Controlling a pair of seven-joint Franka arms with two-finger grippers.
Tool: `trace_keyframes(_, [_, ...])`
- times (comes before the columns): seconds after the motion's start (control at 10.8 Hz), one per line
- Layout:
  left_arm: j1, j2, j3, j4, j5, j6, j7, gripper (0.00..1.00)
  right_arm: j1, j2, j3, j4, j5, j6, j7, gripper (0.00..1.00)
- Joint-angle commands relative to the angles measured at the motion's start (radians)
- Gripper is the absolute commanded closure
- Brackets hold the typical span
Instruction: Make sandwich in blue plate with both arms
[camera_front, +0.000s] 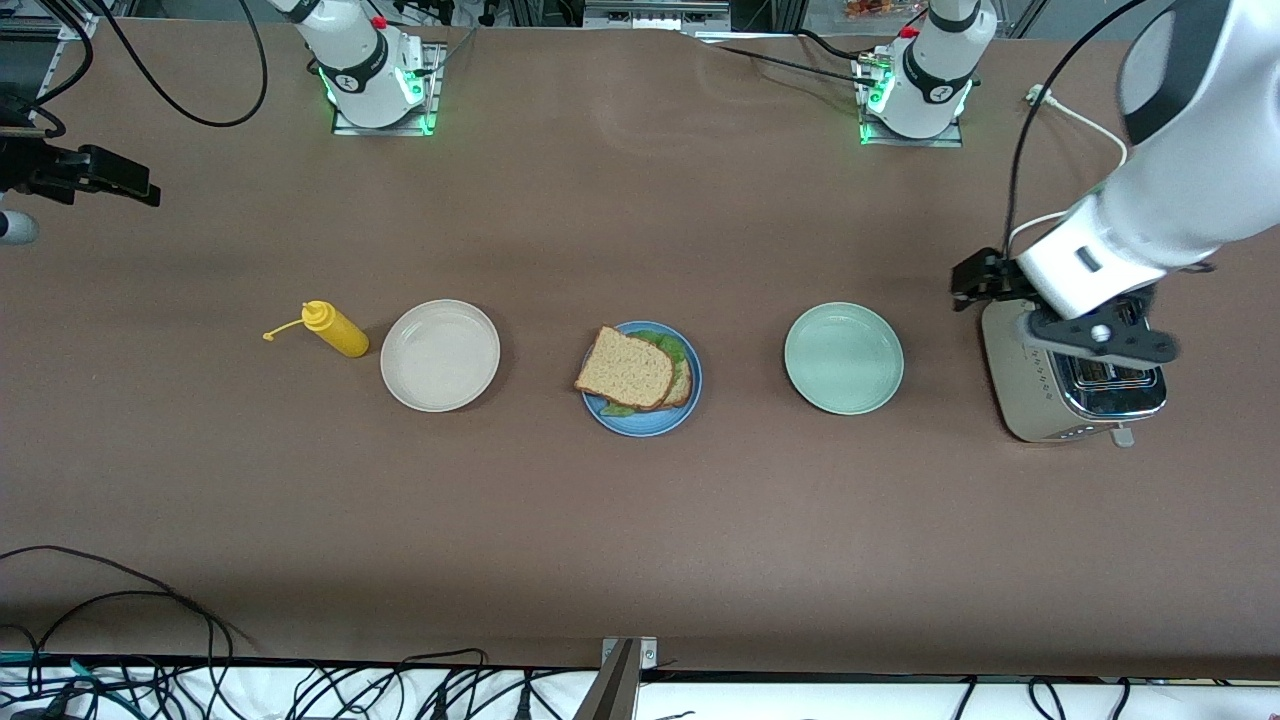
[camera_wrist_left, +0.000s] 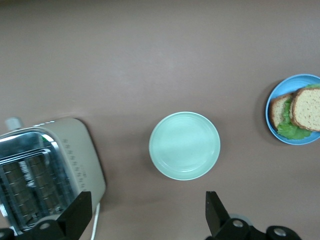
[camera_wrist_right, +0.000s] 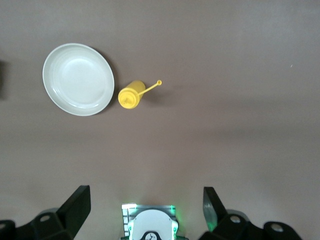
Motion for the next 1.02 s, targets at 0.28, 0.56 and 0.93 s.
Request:
trace_keyframes(0.28, [-0.009,-0.163,0.120,-0.063,-0.010,-0.028,0.128,0.00,0.008,0.012,-0.004,0.027,0.001,0.094,0.016,0.00])
trace_keyframes(0.56, [-0.003,-0.209,0.122,-0.113,-0.017,-0.028,0.128,0.00,0.009,0.023,0.001,0.028,-0.001,0.105,0.016,0.00])
trace_keyframes(0.93, [0.006,-0.229,0.132,-0.147,-0.043,-0.026,0.130,0.00,0.009,0.023,0.001,0.027,-0.001,0.108,0.016,0.00])
